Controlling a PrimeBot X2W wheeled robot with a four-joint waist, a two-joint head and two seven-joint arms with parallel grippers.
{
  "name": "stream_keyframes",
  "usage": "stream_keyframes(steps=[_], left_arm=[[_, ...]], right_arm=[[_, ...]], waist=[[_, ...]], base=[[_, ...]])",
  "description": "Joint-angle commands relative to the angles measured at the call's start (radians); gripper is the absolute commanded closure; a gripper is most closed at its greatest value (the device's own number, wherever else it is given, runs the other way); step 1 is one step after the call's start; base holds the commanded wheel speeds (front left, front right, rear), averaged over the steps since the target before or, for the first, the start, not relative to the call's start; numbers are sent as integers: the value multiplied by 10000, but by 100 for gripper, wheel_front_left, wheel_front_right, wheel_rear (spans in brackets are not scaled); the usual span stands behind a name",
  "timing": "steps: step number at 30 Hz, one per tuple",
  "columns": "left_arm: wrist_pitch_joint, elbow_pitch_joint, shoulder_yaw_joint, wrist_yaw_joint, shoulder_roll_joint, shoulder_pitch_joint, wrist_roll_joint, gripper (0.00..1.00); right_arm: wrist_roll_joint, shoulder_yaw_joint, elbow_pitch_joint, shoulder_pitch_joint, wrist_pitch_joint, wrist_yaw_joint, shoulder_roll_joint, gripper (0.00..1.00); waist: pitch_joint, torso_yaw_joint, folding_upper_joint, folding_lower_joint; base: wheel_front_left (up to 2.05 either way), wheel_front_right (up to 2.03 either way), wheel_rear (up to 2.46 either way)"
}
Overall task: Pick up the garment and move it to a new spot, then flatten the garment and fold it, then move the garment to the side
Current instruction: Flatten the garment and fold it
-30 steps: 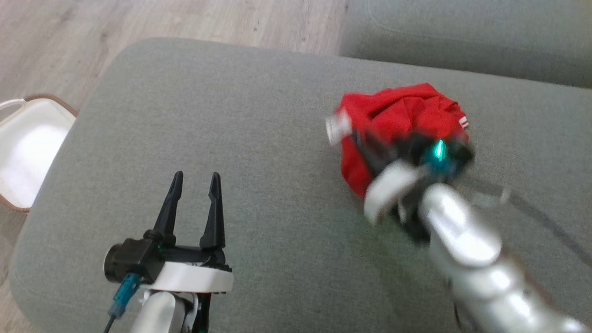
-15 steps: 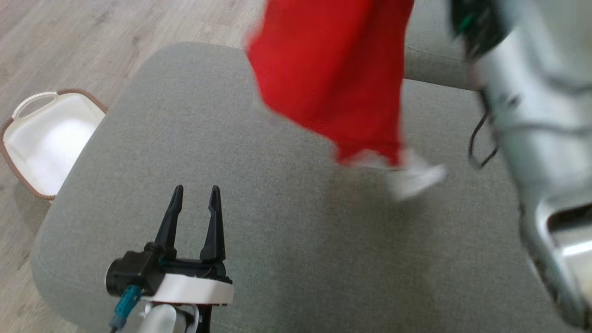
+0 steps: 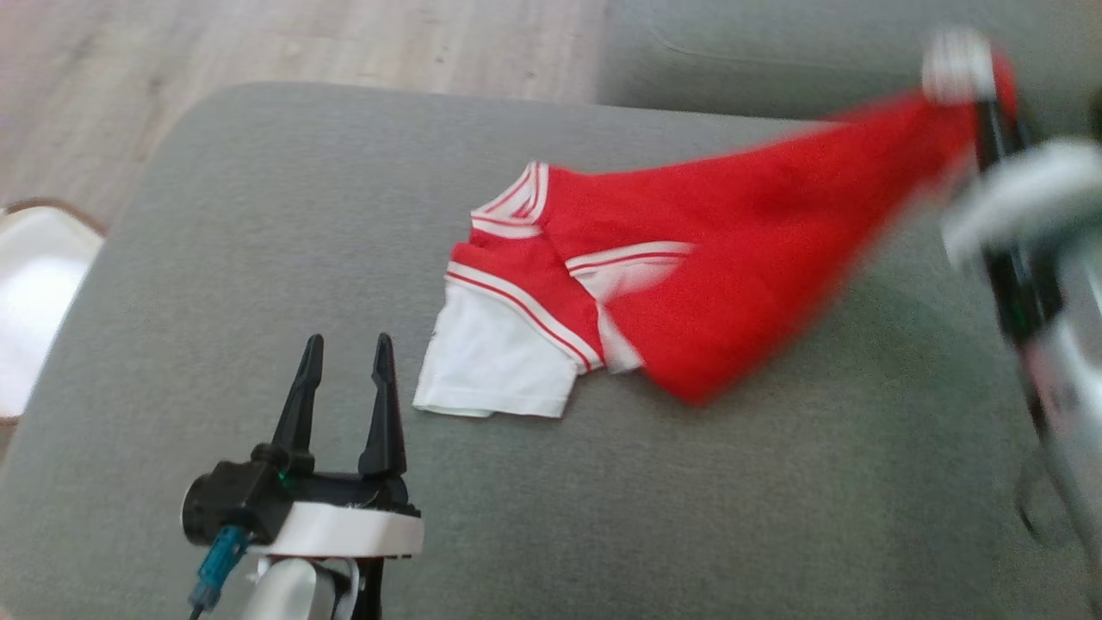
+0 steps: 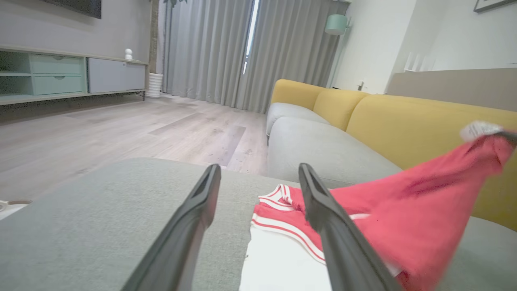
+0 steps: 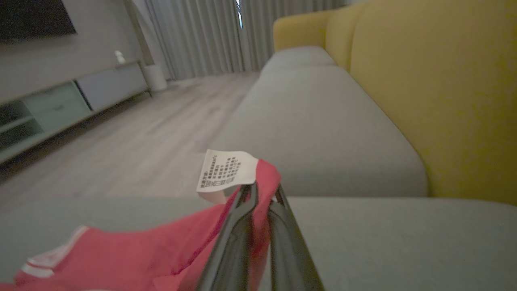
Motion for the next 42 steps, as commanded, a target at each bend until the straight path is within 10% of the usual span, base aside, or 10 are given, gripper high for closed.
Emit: stream_keyframes(steps=[1, 2, 3, 4, 12, 22, 29, 42], left_arm=[[-80, -321, 250, -18, -8, -480, -11, 0], [-80, -308, 237, -27, -8, -528, 1, 0], [-80, -308, 228, -25, -8, -552, 12, 0], [-80, -300, 217, -30, -8, -566, 24, 0], [-80, -247, 408, -84, -8, -563, 102, 0], [-80, -334, 589, -121, -9, -307, 127, 0], [-80, -364, 586, -190, -9, -170, 194, 0], [-80, -209, 501, -336, -9, -144, 202, 0]], right_arm=[[-246, 66, -47, -20, -9, 67, -195, 100], [-474, -63, 415, 240, 80, 67, -401, 100], [-870, -197, 841, 387, 9, 67, -609, 25], [-1171, -386, 1257, 476, -19, 67, -682, 0], [-2996, -1712, 1798, 277, -1169, 67, 107, 0], [-3560, -2217, -3790, 3455, -1277, 67, 2285, 0], [-2760, -1384, -6368, 6412, -1279, 67, 2456, 0], [-2928, -1146, -6814, 7327, -1279, 67, 2460, 0]], waist=[[210, -278, 0, -1], [239, -362, 0, -1], [262, -447, 0, -1], [280, -520, 0, -1], [275, -1201, 0, -1], [-119, -1980, 0, -1], [-229, -2214, 0, -1], [-131, -2111, 0, -1]], base=[[0, 0, 0], [0, 0, 0], [0, 0, 0], [0, 0, 0], [0, 0, 0], [0, 0, 0], [0, 0, 0], [0, 0, 0]])
